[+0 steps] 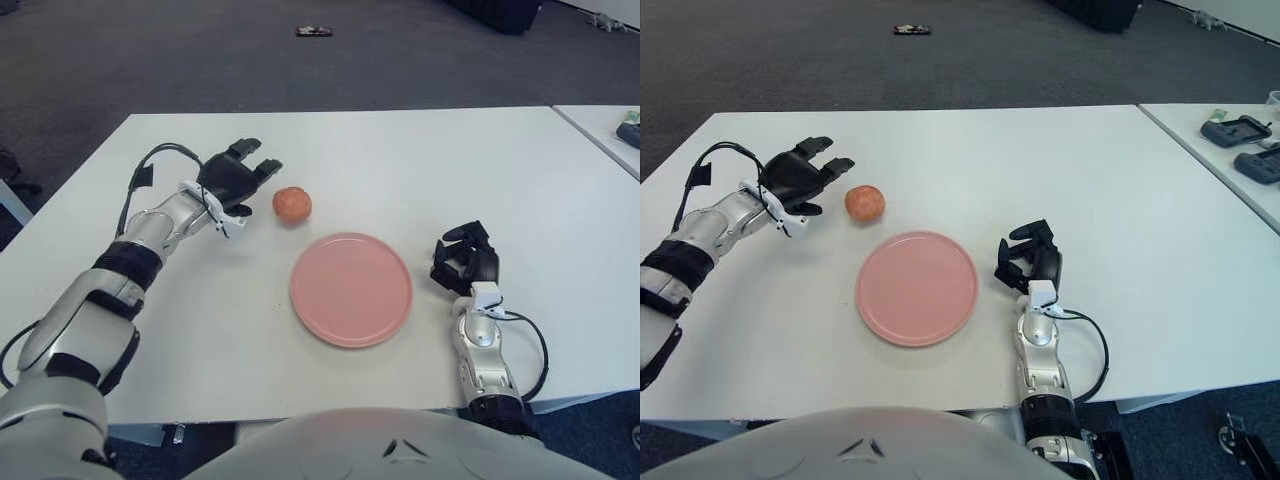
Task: Put the apple into the plate.
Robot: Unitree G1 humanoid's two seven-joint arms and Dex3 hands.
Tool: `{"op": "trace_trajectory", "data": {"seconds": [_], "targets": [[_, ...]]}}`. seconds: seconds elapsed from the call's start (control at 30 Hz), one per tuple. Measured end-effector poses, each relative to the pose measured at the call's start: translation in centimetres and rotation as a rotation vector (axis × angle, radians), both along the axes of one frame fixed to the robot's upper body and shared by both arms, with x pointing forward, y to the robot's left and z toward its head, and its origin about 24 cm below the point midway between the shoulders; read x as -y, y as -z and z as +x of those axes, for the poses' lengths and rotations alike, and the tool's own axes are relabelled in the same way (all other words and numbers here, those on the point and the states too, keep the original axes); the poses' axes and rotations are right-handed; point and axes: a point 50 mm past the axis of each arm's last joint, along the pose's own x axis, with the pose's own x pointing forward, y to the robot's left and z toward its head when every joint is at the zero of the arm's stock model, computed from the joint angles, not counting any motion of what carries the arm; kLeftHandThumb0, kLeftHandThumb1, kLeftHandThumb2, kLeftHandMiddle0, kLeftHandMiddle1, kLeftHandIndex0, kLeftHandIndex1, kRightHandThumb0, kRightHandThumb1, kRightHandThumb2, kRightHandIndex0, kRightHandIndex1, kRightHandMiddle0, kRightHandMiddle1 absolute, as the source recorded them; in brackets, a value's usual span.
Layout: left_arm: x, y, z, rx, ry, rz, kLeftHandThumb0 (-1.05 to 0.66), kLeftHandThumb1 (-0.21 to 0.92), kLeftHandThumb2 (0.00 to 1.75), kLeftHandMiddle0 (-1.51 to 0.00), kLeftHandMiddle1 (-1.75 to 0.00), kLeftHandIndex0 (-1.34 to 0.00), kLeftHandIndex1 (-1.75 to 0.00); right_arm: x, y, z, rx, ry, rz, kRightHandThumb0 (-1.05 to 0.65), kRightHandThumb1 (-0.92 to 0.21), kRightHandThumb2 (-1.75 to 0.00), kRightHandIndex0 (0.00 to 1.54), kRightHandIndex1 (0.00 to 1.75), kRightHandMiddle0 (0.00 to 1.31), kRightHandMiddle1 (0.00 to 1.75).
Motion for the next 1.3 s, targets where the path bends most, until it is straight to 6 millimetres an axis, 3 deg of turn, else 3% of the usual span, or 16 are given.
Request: {"op": "trace_trajectory", "data": {"seconds": [0.3, 0.63, 0.97, 1.3], "targets": [[-0.2, 0.1, 0.8, -0.086, -0.034, 0.077, -1.05, 0.66, 0.59, 0.00, 0.00, 0.00, 0.00, -0.1, 0.0, 0.0, 0.001, -0.005, -0.010, -0.42, -0.51, -1.08, 0.65, 1.46, 0.46, 1.75], [0.2, 1.5, 0.0, -0.227, 0.017, -0.004, -1.05, 0.69, 0.57, 0.00, 0.00, 0.00, 0.00, -0.1, 0.0, -0.4, -0.012, 0.009, -0.013, -0.42, -0.53, -1.06, 0.67, 1.45, 0.44, 1.75], [1.0, 1.2, 0.1, -0.327, 0.049, -0.069, -1.05, 0.73, 0.53, 0.00, 0.00, 0.00, 0.00, -0.2, 0.0, -0.5, -0.032, 0.016, -0.011, -0.41, -0.53, -1.06, 0.65, 1.43, 0.44, 1.75], [2.4, 0.7, 0.3, -0.402, 0.058, -0.160, -1.05, 0.70, 0.50, 0.00, 0.00, 0.00, 0.00, -0.3, 0.0, -0.5, -0.035, 0.023, -0.009, -0.41, -0.53, -1.06, 0.66, 1.45, 0.44, 1.75]]}}
